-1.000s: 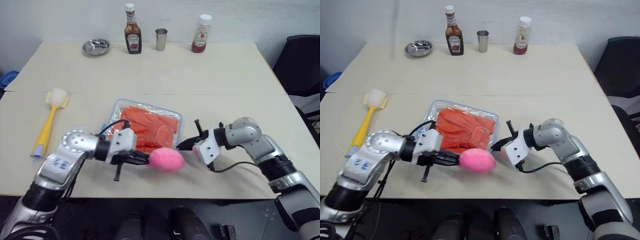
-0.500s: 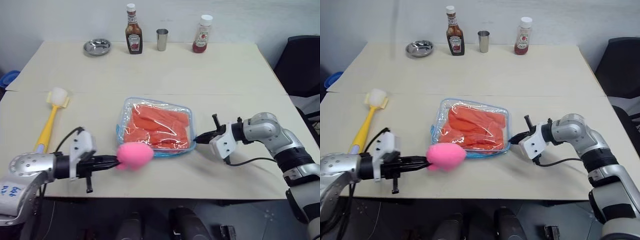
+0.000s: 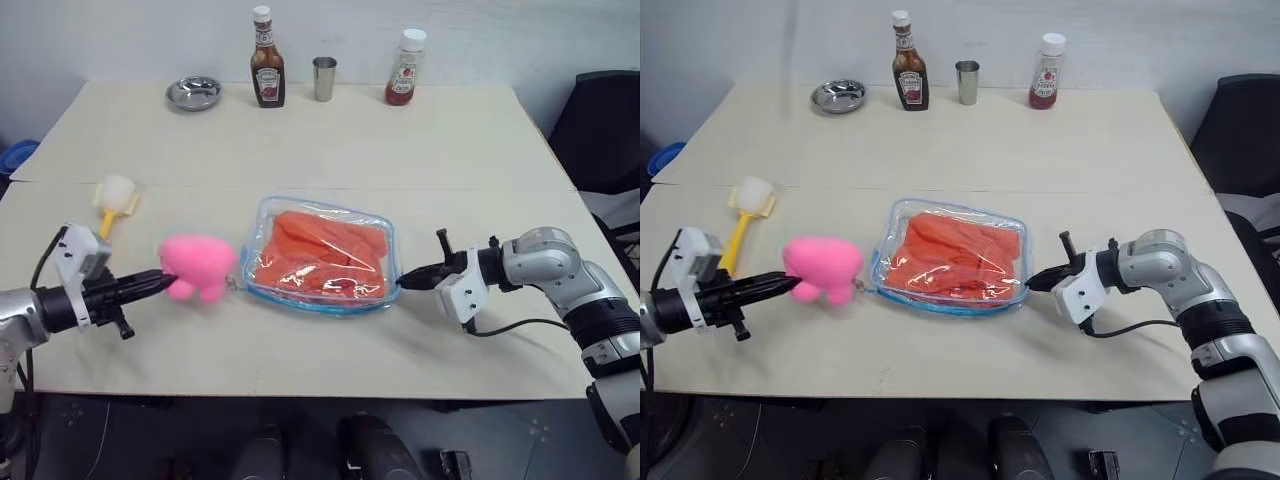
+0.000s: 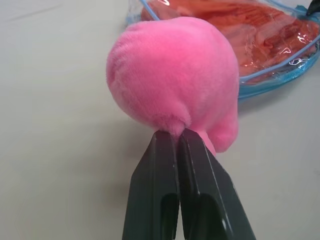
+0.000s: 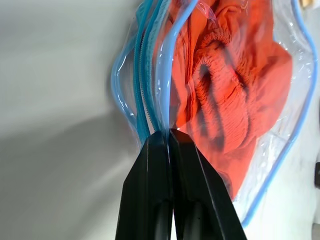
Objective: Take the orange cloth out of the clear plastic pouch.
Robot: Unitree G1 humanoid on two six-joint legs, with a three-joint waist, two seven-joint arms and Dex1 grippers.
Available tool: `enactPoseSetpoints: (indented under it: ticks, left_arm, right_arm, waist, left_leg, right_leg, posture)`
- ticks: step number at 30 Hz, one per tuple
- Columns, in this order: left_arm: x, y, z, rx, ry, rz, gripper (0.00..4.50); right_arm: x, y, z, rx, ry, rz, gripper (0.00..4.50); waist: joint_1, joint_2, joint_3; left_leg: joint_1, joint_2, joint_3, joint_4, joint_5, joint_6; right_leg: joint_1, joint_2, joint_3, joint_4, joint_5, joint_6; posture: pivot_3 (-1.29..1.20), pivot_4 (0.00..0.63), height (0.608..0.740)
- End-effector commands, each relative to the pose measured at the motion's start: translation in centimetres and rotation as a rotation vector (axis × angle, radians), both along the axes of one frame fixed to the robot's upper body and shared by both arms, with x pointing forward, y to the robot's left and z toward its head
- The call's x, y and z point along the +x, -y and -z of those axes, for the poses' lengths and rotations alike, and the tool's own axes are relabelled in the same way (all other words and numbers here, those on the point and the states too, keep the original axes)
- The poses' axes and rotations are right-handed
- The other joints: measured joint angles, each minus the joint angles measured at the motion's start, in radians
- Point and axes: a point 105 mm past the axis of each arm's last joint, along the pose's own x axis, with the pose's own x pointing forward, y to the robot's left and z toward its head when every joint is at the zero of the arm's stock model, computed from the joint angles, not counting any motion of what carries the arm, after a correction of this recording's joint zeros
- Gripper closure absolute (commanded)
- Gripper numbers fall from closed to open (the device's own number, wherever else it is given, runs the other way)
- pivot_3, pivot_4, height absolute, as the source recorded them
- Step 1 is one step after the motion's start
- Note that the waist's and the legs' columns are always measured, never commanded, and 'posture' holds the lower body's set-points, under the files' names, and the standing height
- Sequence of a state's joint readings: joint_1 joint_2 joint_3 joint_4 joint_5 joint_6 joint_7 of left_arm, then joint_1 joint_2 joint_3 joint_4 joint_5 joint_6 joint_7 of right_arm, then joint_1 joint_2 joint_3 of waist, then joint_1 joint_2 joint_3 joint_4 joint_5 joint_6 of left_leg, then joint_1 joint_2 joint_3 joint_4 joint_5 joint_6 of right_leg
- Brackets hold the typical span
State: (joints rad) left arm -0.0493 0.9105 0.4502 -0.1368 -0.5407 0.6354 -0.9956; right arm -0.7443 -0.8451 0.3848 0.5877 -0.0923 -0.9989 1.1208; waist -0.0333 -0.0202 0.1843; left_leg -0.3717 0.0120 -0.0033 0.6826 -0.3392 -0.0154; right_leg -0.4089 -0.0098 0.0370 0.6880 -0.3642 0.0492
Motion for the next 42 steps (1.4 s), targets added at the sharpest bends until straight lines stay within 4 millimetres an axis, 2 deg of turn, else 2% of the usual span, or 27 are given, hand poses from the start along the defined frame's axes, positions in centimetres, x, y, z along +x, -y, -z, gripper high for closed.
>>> enactPoseSetpoints:
  ticks: [1,4,9,13,14,16,17,18,20,23,27,32,36,39,42]
  left_arm:
    - [-0.2,-0.3,0.0,-0.034,-0.016,-0.030,4.00]
    - [-0.6,0.0,0.3,-0.062,-0.034,-0.023,3.22]
    - [-0.4,-1.7,0.7,-0.132,-0.052,-0.168,1.70]
    - [-1.1,-3.3,0.1,-0.198,-0.048,-0.262,1.70]
    - [-1.3,-3.3,-0.8,-0.231,-0.029,-0.264,1.70]
    - [-1.7,-1.5,-3.3,-0.275,0.015,-0.152,1.70]
    - [-2.0,0.0,-4.0,-0.240,0.026,-0.076,1.70]
    - [-2.1,2.2,-4.5,-0.172,0.036,0.040,1.70]
    - [-2.4,5.3,-4.7,-0.057,0.045,0.198,1.70]
    - [-2.5,8.8,-3.6,0.174,0.080,0.419,1.70]
    - [-0.9,11.2,-0.7,0.486,0.185,0.650,1.70]
    - [1.5,11.6,2.2,0.683,0.276,0.763,1.70]
    - [3.2,13.0,2.5,0.641,0.333,0.739,1.70]
    - [3.9,13.6,2.4,0.613,0.357,0.733,2.36]
    - [4.0,14.0,2.2,0.585,0.363,0.737,3.26]
  right_arm:
    - [-0.1,0.9,-1.3,0.031,0.006,0.043,3.59]
    - [-0.3,1.1,-1.5,0.046,0.005,0.060,2.58]
    - [-1.3,1.6,-2.5,0.145,-0.056,0.150,0.94]
    - [-2.9,1.7,-3.4,0.264,-0.175,0.240,0.94]
    - [-3.5,1.6,-3.7,0.309,-0.225,0.266,0.94]
    - [-4.8,1.3,-4.3,0.392,-0.345,0.314,0.94]
    - [-5.5,1.0,-4.5,0.414,-0.398,0.328,0.94]
    - [-6.3,0.7,-4.6,0.438,-0.462,0.342,0.94]
    - [-7.5,0.1,-4.7,0.467,-0.552,0.364,0.94]
    - [-8.9,-0.7,-4.6,0.490,-0.641,0.373,0.94]
    - [-9.5,-1.6,-4.3,0.525,-0.673,0.395,0.94]
    - [-9.5,-2.0,-4.0,0.556,-0.665,0.426,0.94]
    - [-9.4,-2.3,-3.8,0.591,-0.652,0.454,0.94]
    - [-9.7,-2.3,-3.5,0.597,-0.652,0.469,0.91]
    - [-10.0,-2.2,-3.1,0.594,-0.658,0.485,0.91]
  waist:
    - [0.000,0.000,0.000]
    - [-0.001,0.000,0.000]
    - [0.003,0.000,0.000]
    - [0.003,0.000,0.000]
    - [0.004,0.000,0.000]
    - [0.006,0.000,0.000]
    - [0.007,0.000,0.000]
    - [0.008,0.000,0.000]
    - [0.017,0.000,0.000]
    - [0.016,0.000,0.000]
    - [0.010,0.001,0.001]
    - [0.003,0.001,0.001]
    - [0.009,0.001,0.001]
    - [0.013,0.001,0.001]
    - [0.016,0.001,0.001]
  left_leg:
    - [0.000,0.000,0.000,0.000,0.000,0.000]
    - [0.000,0.000,0.000,0.000,-0.001,0.001]
    - [0.000,0.000,0.000,0.000,-0.001,0.001]
    - [0.000,0.000,-0.001,0.000,-0.001,0.002]
    - [0.000,0.000,-0.001,0.000,-0.002,0.002]
    - [0.000,0.000,-0.002,0.000,-0.002,0.002]
    - [0.000,0.000,-0.002,0.000,-0.001,0.002]
    - [0.000,0.000,-0.003,0.000,-0.001,0.002]
    - [0.000,0.000,-0.005,0.000,-0.001,0.002]
    - [0.004,0.000,-0.007,-0.001,-0.002,0.001]
    - [0.005,0.000,-0.007,-0.003,-0.002,0.000]
    - [0.004,0.000,-0.006,-0.003,-0.002,0.002]
    - [0.003,0.000,-0.006,-0.002,-0.003,0.003]
    - [0.002,0.000,-0.006,-0.001,-0.003,0.003]
    - [0.002,0.000,-0.006,0.000,-0.003,0.003]
  right_leg:
    - [0.000,0.000,0.000,0.000,0.000,0.000]
    - [0.000,0.000,0.000,0.000,0.000,0.000]
    - [0.000,0.000,0.000,0.000,0.000,0.000]
    - [0.000,0.000,0.000,0.000,0.000,0.000]
    - [0.000,0.000,0.000,0.000,0.000,0.000]
    - [0.001,0.000,-0.001,0.000,0.000,0.000]
    - [0.001,0.000,-0.001,0.000,0.000,0.000]
    - [0.001,0.000,-0.001,0.000,0.000,0.000]
    - [0.004,-0.001,-0.003,-0.003,0.000,0.000]
    - [0.011,-0.001,-0.004,-0.008,0.000,0.000]
    - [0.012,0.000,-0.004,-0.010,0.000,0.000]
    - [0.011,0.002,-0.004,-0.010,0.000,0.000]
    - [0.010,0.001,-0.004,-0.009,0.000,0.000]
    - [0.010,0.001,-0.004,-0.010,0.000,0.000]
    - [0.010,0.001,-0.004,-0.010,0.000,0.000]
  posture:
    - [0.00,0.150,0.740]
    - [0.00,0.150,0.740]
    - [0.00,0.150,0.740]
    - [0.00,0.150,0.740]
    - [0.00,0.150,0.740]
    - [0.00,0.150,0.740]
    - [0.00,0.150,0.740]
    - [0.00,0.150,0.740]
    - [0.00,0.150,0.740]
    - [0.00,0.150,0.740]
    - [0.00,0.150,0.740]
    - [0.00,0.150,0.740]
    - [0.00,0.150,0.740]
    - [0.00,0.150,0.740]
    - [0.00,0.150,0.740]
